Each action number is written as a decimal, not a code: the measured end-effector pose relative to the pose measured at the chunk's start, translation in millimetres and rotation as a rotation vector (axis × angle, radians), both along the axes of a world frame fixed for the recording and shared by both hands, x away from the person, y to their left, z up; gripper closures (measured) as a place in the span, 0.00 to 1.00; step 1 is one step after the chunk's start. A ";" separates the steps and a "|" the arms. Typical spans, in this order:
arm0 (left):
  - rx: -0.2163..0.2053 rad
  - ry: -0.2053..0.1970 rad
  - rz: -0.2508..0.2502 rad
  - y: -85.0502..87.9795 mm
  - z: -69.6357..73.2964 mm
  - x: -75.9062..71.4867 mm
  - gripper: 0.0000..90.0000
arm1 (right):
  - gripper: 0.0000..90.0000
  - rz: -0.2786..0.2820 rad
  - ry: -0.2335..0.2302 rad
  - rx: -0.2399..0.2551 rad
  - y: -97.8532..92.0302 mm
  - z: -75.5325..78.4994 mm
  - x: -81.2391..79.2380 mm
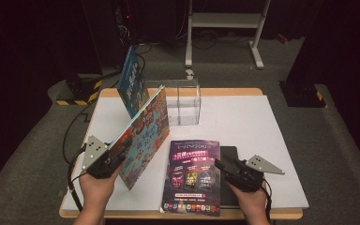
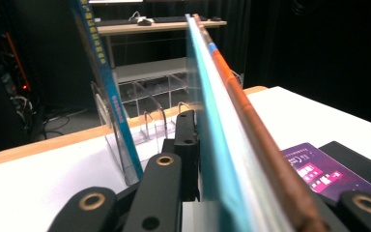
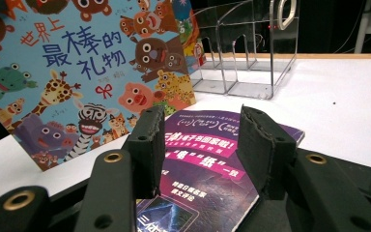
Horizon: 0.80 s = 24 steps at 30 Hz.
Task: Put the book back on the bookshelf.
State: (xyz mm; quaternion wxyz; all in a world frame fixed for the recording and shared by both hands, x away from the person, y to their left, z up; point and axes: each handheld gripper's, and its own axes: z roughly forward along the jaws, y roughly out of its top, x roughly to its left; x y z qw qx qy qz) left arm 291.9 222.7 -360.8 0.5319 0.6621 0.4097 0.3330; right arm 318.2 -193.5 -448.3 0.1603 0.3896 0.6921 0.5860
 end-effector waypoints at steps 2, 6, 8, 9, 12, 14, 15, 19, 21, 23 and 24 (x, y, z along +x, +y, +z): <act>0.005 -0.002 -0.002 -0.8 0.4 0.2 0.90 | 0.59 0.001 0.002 0.006 0.0 0.2 0.1; 0.027 -0.010 -0.014 -5.4 3.3 1.2 0.90 | 0.59 0.001 0.000 0.011 -0.5 0.5 0.4; 0.013 -0.014 -0.003 -7.9 6.0 4.4 0.90 | 0.59 0.001 0.004 0.018 -1.5 0.9 0.6; 0.013 -0.014 -0.003 -7.9 6.0 4.4 0.90 | 0.59 0.001 0.004 0.018 -1.5 0.9 0.6; 0.007 -0.019 -0.001 -9.4 8.0 7.1 0.90 | 0.59 0.002 -0.001 0.023 -2.6 2.2 0.4; 0.005 -0.027 -0.001 -10.8 9.7 7.9 0.90 | 0.59 0.002 -0.003 0.027 -3.4 3.0 0.3; 0.001 -0.025 -0.004 -10.0 11.5 8.3 0.90 | 0.59 0.002 -0.001 0.032 -4.1 3.5 0.3; -0.053 -0.028 0.007 1.1 19.3 6.0 0.90 | 0.59 0.003 -0.002 0.040 -5.8 4.5 0.8; -0.065 -0.040 0.023 7.0 23.6 3.0 0.90 | 0.59 0.004 -0.004 0.039 -6.1 5.0 0.6; -0.069 -0.051 0.049 12.0 27.9 0.8 0.90 | 0.59 0.004 -0.005 0.041 -6.3 5.4 0.4; -0.068 -0.055 0.060 15.1 30.3 0.4 0.90 | 0.59 0.005 -0.005 0.042 -6.4 5.8 0.3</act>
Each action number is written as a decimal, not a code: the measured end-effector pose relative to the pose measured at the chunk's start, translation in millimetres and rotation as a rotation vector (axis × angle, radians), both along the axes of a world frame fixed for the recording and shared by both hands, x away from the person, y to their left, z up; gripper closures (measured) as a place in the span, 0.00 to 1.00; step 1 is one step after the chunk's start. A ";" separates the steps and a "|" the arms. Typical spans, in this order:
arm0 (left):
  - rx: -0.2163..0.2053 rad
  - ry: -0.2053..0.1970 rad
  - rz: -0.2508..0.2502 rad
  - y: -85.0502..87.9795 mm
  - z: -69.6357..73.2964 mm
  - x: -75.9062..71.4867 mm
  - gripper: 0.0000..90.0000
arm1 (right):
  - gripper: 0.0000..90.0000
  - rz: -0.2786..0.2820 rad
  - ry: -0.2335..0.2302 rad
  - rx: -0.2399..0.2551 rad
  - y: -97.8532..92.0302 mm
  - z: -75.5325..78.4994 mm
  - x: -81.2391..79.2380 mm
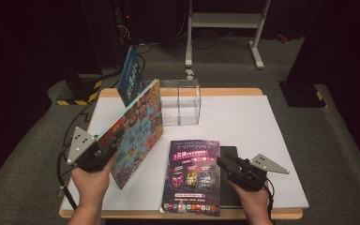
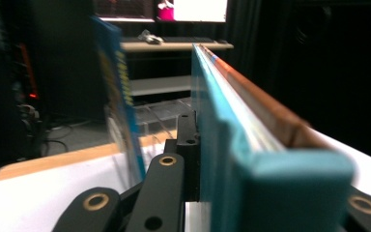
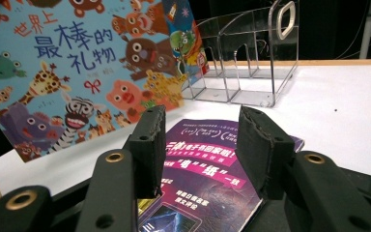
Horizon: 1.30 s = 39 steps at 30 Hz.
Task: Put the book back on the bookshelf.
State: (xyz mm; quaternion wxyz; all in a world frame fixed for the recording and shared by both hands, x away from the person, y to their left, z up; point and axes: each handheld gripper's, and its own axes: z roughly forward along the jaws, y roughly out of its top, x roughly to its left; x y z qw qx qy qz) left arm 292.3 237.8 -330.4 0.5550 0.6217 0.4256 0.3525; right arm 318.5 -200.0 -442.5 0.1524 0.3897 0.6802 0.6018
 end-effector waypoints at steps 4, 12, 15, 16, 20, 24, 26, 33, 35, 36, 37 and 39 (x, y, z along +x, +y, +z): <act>-0.008 -0.007 0.032 4.7 5.5 2.6 0.90 | 0.60 0.002 -0.005 0.004 0.2 1.6 -0.9; -0.007 -0.007 0.084 -5.6 10.2 29.4 0.90 | 0.60 0.007 -0.006 0.002 0.9 2.2 -1.5; 0.000 -0.013 0.113 -13.1 12.3 43.2 0.90 | 0.60 0.007 -0.007 0.002 0.5 2.3 -1.9; 0.007 -0.019 0.125 -16.7 13.1 48.8 0.90 | 0.60 0.007 -0.007 0.002 0.4 2.3 -1.9; 0.014 -0.023 0.157 -26.4 13.7 67.5 0.90 | 0.60 0.009 -0.008 0.005 0.1 2.6 -2.2; 0.009 -0.040 0.191 -36.0 11.8 90.5 0.90 | 0.60 0.010 -0.009 0.011 -1.0 3.5 -2.7; 0.003 -0.039 0.202 -38.3 10.0 98.4 0.90 | 0.60 0.011 -0.011 0.014 -1.5 4.0 -2.9; 0.012 -0.037 0.248 -49.8 -4.0 128.4 0.90 | 0.60 0.016 -0.011 0.018 -1.7 4.1 -3.6; 0.015 -0.039 0.257 -52.3 -8.7 133.9 0.90 | 0.60 0.017 -0.011 0.018 -1.6 3.8 -3.9; 0.015 -0.040 0.260 -53.0 -10.3 135.1 0.90 | 0.60 0.019 -0.011 0.020 -1.7 3.8 -4.2; 0.015 -0.040 0.264 -53.8 -12.5 136.2 0.90 | 0.60 0.019 -0.010 0.020 -1.7 3.8 -4.3; 0.016 -0.053 0.266 -56.0 -17.5 136.4 0.90 | 0.60 0.021 -0.011 0.021 -1.7 3.8 -4.6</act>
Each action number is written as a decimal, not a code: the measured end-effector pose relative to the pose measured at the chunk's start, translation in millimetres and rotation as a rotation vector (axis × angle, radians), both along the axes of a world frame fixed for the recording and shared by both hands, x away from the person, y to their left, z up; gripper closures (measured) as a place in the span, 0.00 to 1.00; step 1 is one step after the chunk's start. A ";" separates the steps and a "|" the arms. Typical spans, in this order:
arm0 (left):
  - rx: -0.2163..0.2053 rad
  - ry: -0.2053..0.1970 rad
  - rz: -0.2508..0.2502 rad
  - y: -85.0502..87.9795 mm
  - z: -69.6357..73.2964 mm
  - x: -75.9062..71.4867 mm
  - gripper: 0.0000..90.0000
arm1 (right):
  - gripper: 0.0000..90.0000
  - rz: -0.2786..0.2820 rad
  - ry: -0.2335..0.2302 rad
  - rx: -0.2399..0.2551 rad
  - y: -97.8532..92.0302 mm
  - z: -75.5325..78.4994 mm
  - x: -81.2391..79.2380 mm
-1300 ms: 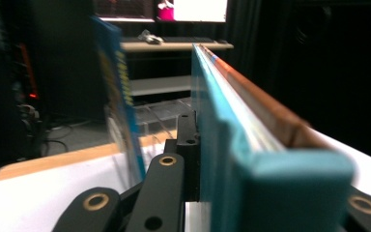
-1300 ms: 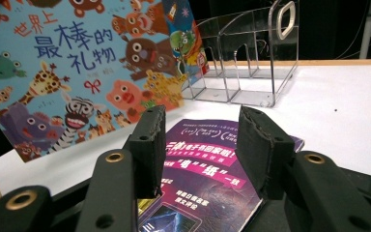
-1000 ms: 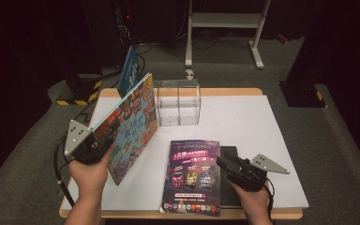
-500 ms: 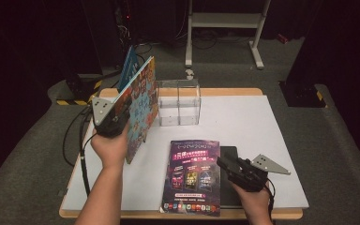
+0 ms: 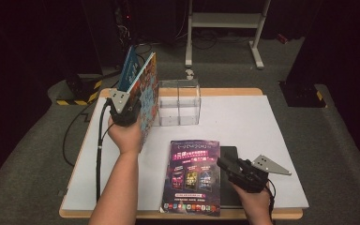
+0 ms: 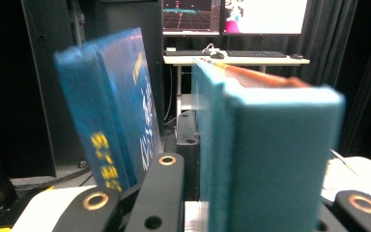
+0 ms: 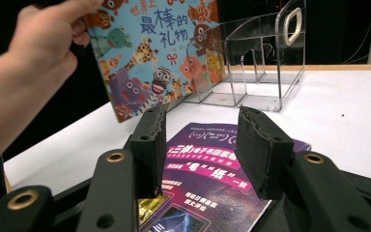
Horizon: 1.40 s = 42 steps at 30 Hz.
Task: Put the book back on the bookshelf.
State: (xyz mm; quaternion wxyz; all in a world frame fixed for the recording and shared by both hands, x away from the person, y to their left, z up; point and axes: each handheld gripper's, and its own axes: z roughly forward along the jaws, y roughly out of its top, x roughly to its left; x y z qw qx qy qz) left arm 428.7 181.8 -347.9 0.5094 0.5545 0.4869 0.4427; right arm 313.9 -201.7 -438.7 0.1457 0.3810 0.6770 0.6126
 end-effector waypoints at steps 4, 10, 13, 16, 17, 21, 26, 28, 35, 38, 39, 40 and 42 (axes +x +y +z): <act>0.025 -0.018 -0.001 -5.0 -7.7 -7.1 0.90 | 0.60 0.004 0.005 -0.001 1.0 -0.8 -0.2; 0.025 0.008 -0.035 -1.6 -15.8 -19.4 0.88 | 0.60 0.011 0.002 -0.006 3.6 -1.1 -1.2; 0.039 0.017 -0.037 -1.0 -18.8 -23.8 0.88 | 0.60 0.016 0.005 -0.009 5.1 -1.4 -1.9; 0.029 0.019 -0.042 0.9 -21.5 -27.6 0.87 | 0.60 0.020 0.006 -0.013 6.3 -2.2 -2.3; 0.029 0.023 -0.046 1.8 -21.5 -28.2 0.87 | 0.60 0.021 0.010 -0.016 6.7 -2.6 -2.4; 0.033 0.029 -0.074 3.4 -21.8 -29.5 0.86 | 0.59 0.023 0.015 -0.023 7.8 -4.9 -2.3; 0.044 0.047 -0.103 5.9 -22.7 -31.1 0.83 | 0.59 0.021 0.021 -0.025 8.0 -6.1 -2.1; 0.050 0.062 -0.117 7.1 -24.6 -31.5 0.81 | 0.59 0.020 0.020 -0.026 8.0 -6.2 -2.2; 0.063 0.077 -0.130 9.7 -28.6 -35.9 0.80 | 0.59 0.027 0.022 -0.026 8.9 -6.5 -2.4; 0.070 0.078 -0.129 10.4 -28.8 -36.8 0.82 | 0.59 0.029 0.022 -0.026 9.3 -6.5 -2.4; 0.074 0.078 -0.123 10.3 -28.8 -37.0 0.83 | 0.59 0.029 0.023 -0.025 9.2 -6.5 -2.4; 0.079 0.078 -0.116 10.1 -28.8 -37.2 0.83 | 0.59 0.029 0.023 -0.024 9.2 -6.5 -2.3; 0.113 0.077 -0.073 8.6 -28.7 -38.3 0.85 | 0.59 0.028 0.027 -0.021 9.0 -6.6 -2.2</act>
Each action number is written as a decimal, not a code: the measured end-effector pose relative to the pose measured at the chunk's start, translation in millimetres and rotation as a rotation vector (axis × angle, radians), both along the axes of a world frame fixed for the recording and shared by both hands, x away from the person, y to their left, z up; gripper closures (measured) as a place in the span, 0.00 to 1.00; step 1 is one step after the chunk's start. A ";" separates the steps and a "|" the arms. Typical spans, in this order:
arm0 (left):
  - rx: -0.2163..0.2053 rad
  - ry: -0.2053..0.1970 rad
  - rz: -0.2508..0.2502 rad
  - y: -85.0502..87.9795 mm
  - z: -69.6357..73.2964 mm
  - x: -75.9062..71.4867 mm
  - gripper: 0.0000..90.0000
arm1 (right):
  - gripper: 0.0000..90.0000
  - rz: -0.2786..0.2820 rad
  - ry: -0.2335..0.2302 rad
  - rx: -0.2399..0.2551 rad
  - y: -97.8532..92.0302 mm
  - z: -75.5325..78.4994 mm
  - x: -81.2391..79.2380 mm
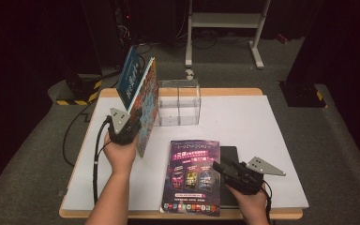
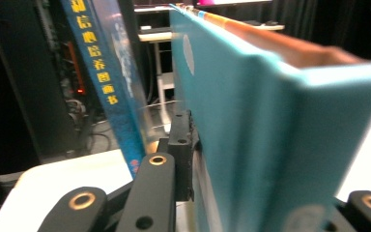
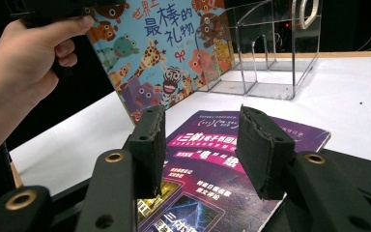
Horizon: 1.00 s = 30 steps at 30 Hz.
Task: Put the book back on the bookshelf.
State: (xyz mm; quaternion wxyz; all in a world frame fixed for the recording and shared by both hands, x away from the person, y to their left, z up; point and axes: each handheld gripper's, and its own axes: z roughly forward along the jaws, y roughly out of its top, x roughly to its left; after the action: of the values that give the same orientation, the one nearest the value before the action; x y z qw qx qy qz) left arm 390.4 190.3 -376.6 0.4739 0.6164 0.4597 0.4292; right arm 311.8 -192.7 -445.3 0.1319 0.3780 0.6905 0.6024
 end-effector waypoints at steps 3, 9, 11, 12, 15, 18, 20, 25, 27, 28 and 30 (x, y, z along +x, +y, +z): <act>0.013 -0.007 0.048 1.2 -0.8 -0.9 0.86 | 0.59 0.002 0.002 0.003 -0.2 0.0 0.0; -0.021 0.006 0.089 3.9 -0.3 -2.6 0.86 | 0.59 0.003 0.002 0.004 -0.2 -0.3 0.2; -0.009 -0.002 0.106 0.0 -1.0 -4.5 0.86 | 0.59 0.004 0.004 0.004 0.2 -0.4 0.2; -0.005 -0.003 0.112 -1.9 -1.1 -5.3 0.86 | 0.59 0.004 0.004 0.004 0.4 -0.5 0.1; -0.011 -0.005 0.123 -5.3 -1.4 -5.9 0.87 | 0.59 0.006 0.005 0.004 1.1 -0.6 0.0; -0.011 -0.010 0.112 -4.6 -3.4 -8.6 0.84 | 0.59 0.007 0.003 0.005 1.0 -0.1 -0.5; -0.036 -0.003 0.097 -1.2 -6.3 -12.1 0.80 | 0.59 0.005 0.002 0.006 0.4 -0.1 -0.5; -0.056 0.005 0.066 5.6 -14.5 -26.5 0.75 | 0.59 0.009 0.004 0.002 2.1 -0.9 -0.1; -0.064 0.005 0.059 9.5 -17.5 -33.4 0.75 | 0.59 0.011 0.007 0.000 3.1 -1.3 -0.2; -0.076 0.005 0.058 11.5 -19.3 -37.1 0.75 | 0.59 0.012 0.007 -0.001 3.7 -1.6 -0.1; -0.079 0.002 0.065 14.9 -22.1 -42.1 0.76 | 0.59 0.014 0.010 -0.006 5.0 -2.5 0.3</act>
State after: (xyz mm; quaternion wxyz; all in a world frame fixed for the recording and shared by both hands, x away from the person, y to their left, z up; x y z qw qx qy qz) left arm 348.3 205.2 -398.7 0.4832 0.5823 0.4966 0.4253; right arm 312.1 -187.7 -447.8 0.1254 0.3755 0.6955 0.5996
